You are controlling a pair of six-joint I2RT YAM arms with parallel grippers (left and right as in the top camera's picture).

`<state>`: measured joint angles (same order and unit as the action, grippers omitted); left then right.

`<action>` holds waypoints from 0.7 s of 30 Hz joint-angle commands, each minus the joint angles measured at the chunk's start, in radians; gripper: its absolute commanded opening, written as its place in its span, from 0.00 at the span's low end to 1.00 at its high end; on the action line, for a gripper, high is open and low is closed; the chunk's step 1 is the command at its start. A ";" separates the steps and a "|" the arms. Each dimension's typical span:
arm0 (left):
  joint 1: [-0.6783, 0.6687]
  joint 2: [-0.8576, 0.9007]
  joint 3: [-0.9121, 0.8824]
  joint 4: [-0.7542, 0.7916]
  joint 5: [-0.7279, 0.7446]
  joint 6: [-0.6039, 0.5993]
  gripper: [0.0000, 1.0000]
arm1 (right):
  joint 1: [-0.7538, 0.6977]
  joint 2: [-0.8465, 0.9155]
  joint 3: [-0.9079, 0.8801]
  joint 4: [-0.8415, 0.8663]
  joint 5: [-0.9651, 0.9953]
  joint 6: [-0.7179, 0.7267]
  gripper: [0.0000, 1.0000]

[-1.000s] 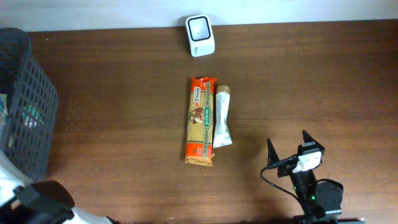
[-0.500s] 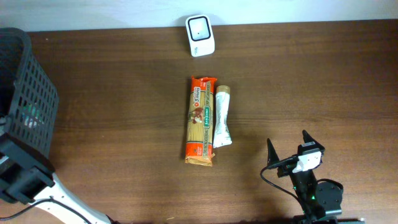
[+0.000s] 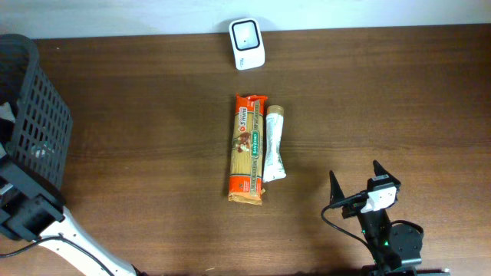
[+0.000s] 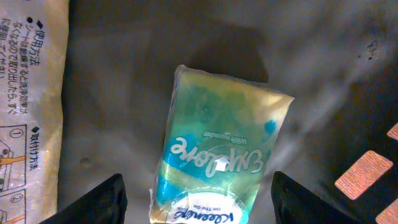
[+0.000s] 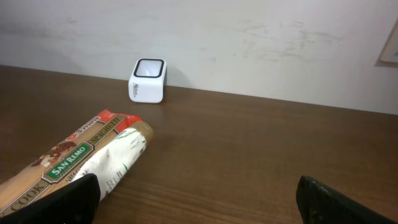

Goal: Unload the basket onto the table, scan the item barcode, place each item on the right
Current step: 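Reach the left gripper into the basket and grasp the small green box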

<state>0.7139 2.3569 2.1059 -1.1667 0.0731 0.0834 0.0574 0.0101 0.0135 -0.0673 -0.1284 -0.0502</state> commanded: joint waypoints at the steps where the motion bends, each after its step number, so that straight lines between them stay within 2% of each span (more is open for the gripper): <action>1: 0.002 0.045 0.002 0.002 0.017 0.013 0.70 | -0.005 -0.006 -0.008 0.000 0.006 0.009 0.99; 2: 0.002 0.058 0.002 0.001 0.017 0.012 0.70 | -0.005 -0.006 -0.008 0.000 0.006 0.009 0.99; 6: 0.003 0.087 0.003 0.000 0.017 0.013 0.53 | -0.005 -0.006 -0.008 0.000 0.006 0.009 0.99; 7: 0.003 0.087 0.003 0.000 0.017 0.013 0.48 | -0.006 -0.006 -0.008 0.000 0.006 0.009 0.99; 9: 0.003 0.087 0.003 -0.002 0.017 0.012 0.29 | -0.005 -0.006 -0.008 0.000 0.006 0.009 0.99; 11: 0.003 0.086 0.007 -0.013 0.017 0.012 0.21 | -0.005 -0.006 -0.008 0.000 0.006 0.009 0.99; 15: 0.003 0.078 0.084 -0.075 0.017 0.008 0.10 | -0.006 -0.006 -0.008 0.000 0.006 0.009 0.99; 21: 0.003 0.030 0.412 -0.257 0.019 -0.039 0.02 | -0.005 -0.006 -0.008 0.000 0.006 0.009 0.99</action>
<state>0.7139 2.4248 2.3890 -1.3727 0.0860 0.0742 0.0574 0.0101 0.0139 -0.0673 -0.1284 -0.0505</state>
